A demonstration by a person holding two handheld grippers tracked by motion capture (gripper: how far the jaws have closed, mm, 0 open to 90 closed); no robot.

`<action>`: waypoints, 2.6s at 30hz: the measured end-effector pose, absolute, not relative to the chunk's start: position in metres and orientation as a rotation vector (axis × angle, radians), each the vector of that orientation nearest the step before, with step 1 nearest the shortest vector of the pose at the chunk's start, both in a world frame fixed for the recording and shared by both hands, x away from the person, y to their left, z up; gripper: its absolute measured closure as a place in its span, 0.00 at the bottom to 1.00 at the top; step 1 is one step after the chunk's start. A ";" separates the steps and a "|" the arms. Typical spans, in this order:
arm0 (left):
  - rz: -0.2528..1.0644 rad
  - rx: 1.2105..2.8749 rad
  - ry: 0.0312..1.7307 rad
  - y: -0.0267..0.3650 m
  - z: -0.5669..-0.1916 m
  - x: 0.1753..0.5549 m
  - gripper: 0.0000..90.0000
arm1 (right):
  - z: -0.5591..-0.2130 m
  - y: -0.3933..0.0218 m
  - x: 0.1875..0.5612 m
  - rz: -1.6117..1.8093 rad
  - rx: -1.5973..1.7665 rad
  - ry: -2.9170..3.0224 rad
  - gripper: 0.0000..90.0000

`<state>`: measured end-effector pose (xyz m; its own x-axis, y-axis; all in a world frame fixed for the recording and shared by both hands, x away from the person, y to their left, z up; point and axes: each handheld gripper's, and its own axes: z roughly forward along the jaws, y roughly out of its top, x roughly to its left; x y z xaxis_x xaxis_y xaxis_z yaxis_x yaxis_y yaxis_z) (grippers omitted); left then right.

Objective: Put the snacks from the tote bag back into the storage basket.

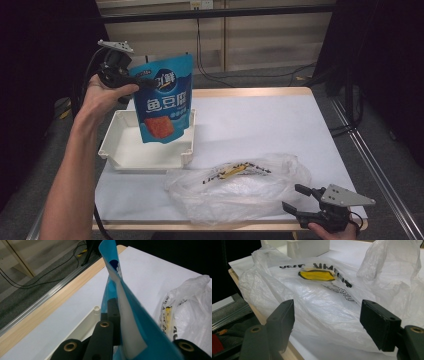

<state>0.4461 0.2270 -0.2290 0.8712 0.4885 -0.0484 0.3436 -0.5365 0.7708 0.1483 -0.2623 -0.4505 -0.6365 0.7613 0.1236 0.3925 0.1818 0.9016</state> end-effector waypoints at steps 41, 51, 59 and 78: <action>0.336 2.233 0.654 0.214 -0.292 0.492 1.00 | -0.455 -0.260 0.157 1.452 1.091 2.140 0.30; 0.407 2.226 0.751 0.213 -0.295 0.502 0.89 | -0.454 -0.262 0.156 1.452 1.090 2.130 0.30; 0.411 2.116 0.827 0.222 -0.301 0.499 0.60 | -0.455 -0.265 0.158 1.466 1.107 2.124 0.30; 0.365 1.996 0.969 0.239 -0.297 0.484 0.05 | -0.451 -0.260 0.160 1.486 1.062 2.097 0.28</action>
<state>0.4845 0.2391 -0.2972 0.6549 0.7489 -0.1010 0.4959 -0.3251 0.8052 0.1604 -0.2599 -0.4512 -0.6534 0.7461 0.1284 0.3684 0.1651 0.9149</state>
